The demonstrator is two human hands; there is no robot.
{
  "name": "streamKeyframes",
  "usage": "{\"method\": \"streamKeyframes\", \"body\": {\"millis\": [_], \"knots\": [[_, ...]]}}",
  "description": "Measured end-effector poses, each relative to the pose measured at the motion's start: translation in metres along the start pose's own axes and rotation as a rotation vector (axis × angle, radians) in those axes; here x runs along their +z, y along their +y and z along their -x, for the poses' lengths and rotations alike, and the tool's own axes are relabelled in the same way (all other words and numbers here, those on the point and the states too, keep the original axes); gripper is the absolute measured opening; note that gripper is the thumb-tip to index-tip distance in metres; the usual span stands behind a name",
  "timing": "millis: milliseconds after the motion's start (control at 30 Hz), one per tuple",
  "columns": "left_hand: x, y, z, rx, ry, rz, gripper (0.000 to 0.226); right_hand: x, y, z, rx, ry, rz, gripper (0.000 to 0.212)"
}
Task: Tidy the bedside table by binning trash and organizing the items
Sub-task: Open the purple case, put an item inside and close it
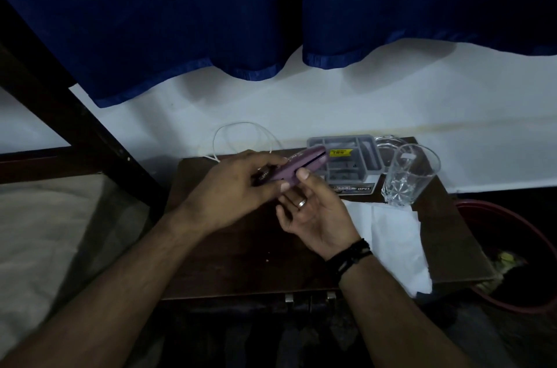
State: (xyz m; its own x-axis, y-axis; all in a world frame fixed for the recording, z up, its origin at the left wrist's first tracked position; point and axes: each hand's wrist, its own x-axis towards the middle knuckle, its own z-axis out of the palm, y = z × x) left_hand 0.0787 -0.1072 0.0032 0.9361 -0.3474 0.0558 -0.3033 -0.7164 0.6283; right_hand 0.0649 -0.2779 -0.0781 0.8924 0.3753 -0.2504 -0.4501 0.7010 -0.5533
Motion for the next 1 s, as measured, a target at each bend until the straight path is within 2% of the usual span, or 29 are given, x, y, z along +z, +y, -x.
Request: {"method": "streamKeyframes", "body": {"millis": [100,233,367,467,567,867,933,1000], "knots": [[-0.003,-0.001,-0.003,-0.032,0.006,0.069,0.032,0.0,0.0,-0.001,0.011,0.003,0.002,0.045],[-0.007,0.002,-0.001,-0.05,-0.019,0.131,0.032,0.0,0.0,-0.002,0.024,-0.024,-0.011,0.059],[0.002,0.005,0.005,0.045,-0.027,-0.178,0.061,0.001,0.0,0.0,0.0,-0.007,-0.054,0.053],[0.012,0.009,0.007,0.083,0.062,-0.399,0.061,0.005,-0.001,0.002,-0.026,0.026,-0.05,0.033],[0.015,0.008,0.007,0.089,0.095,-0.461,0.061,0.006,-0.001,0.003,-0.035,0.043,-0.041,0.021],[0.015,0.007,0.009,0.069,0.105,-0.476,0.06,0.006,0.001,0.002,-0.012,0.064,-0.005,0.032],[0.015,0.002,0.007,0.061,0.092,-0.374,0.055,0.006,0.0,0.002,0.015,0.087,-0.009,0.037],[0.016,-0.002,0.005,0.014,0.043,-0.109,0.047,0.005,0.0,0.0,0.062,0.122,-0.029,0.037]]}}
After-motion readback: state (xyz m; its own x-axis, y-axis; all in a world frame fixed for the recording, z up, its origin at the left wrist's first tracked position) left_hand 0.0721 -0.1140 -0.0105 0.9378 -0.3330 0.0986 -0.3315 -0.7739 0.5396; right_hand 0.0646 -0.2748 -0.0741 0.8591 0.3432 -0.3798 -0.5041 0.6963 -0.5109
